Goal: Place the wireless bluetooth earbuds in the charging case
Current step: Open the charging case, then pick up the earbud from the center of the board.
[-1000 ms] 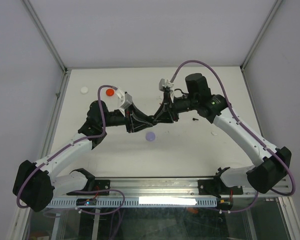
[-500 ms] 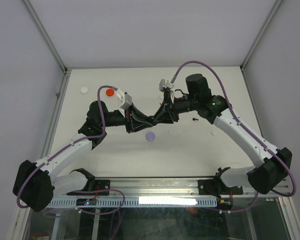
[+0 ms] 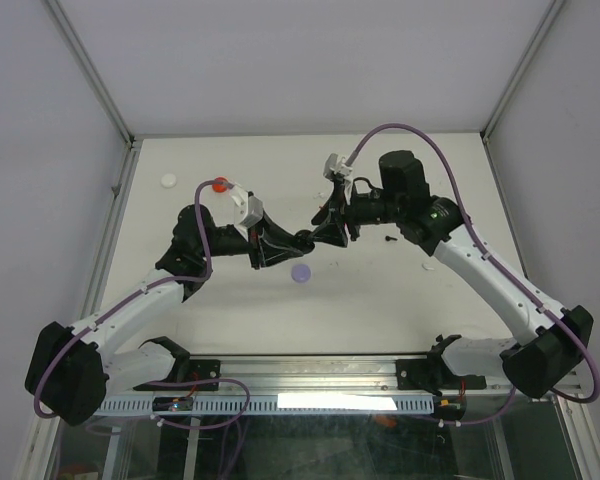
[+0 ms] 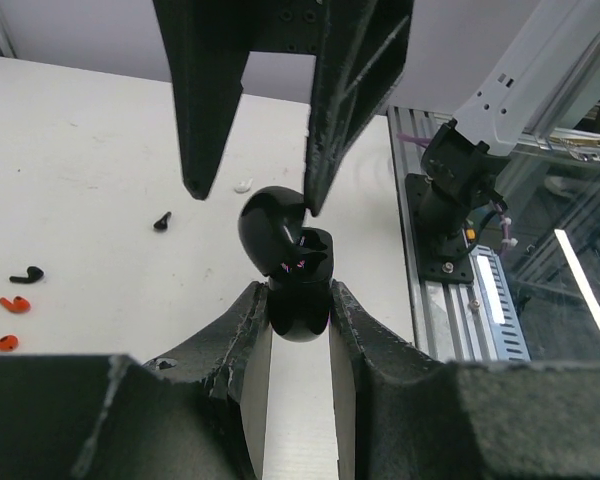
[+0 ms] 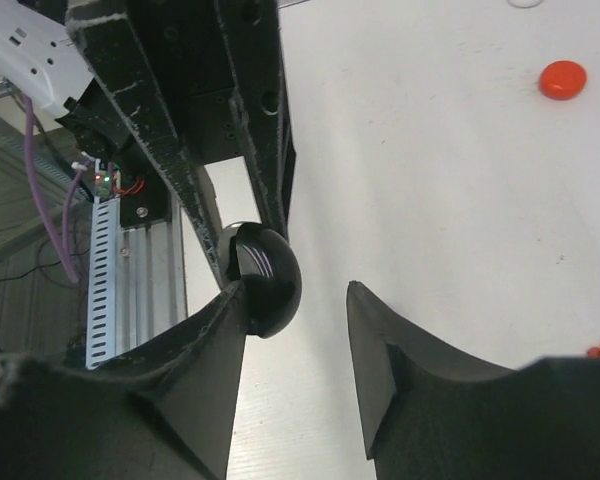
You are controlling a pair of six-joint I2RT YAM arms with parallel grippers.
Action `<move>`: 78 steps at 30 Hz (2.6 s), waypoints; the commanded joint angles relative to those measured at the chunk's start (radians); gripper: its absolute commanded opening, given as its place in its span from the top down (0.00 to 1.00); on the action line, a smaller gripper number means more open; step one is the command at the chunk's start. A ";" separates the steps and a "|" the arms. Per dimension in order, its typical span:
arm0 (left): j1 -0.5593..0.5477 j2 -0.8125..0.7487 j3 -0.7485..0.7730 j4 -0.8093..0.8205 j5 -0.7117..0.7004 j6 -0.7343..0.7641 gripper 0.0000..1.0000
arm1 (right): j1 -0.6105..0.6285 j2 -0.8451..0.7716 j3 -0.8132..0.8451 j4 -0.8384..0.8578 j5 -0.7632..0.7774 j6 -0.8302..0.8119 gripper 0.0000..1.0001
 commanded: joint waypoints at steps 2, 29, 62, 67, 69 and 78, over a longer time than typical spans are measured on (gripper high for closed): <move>0.005 -0.037 -0.006 0.059 0.087 0.071 1.00 | 0.001 -0.039 -0.012 0.100 0.104 0.031 0.52; 0.006 -0.178 -0.187 0.213 -0.350 0.095 1.00 | -0.046 -0.002 0.022 -0.061 0.630 0.209 0.33; 0.003 -0.188 -0.341 0.453 -0.305 0.292 1.00 | -0.449 0.566 0.026 -0.045 0.687 0.400 0.30; 0.005 -0.187 -0.336 0.437 -0.311 0.301 1.00 | -0.448 0.594 0.022 -0.063 0.672 0.388 0.28; 0.004 -0.185 -0.336 0.438 -0.309 0.297 1.00 | -0.449 0.593 0.019 -0.075 0.655 0.388 0.28; 0.004 -0.172 -0.330 0.433 -0.295 0.290 1.00 | -0.449 0.561 -0.026 -0.144 0.646 0.409 0.28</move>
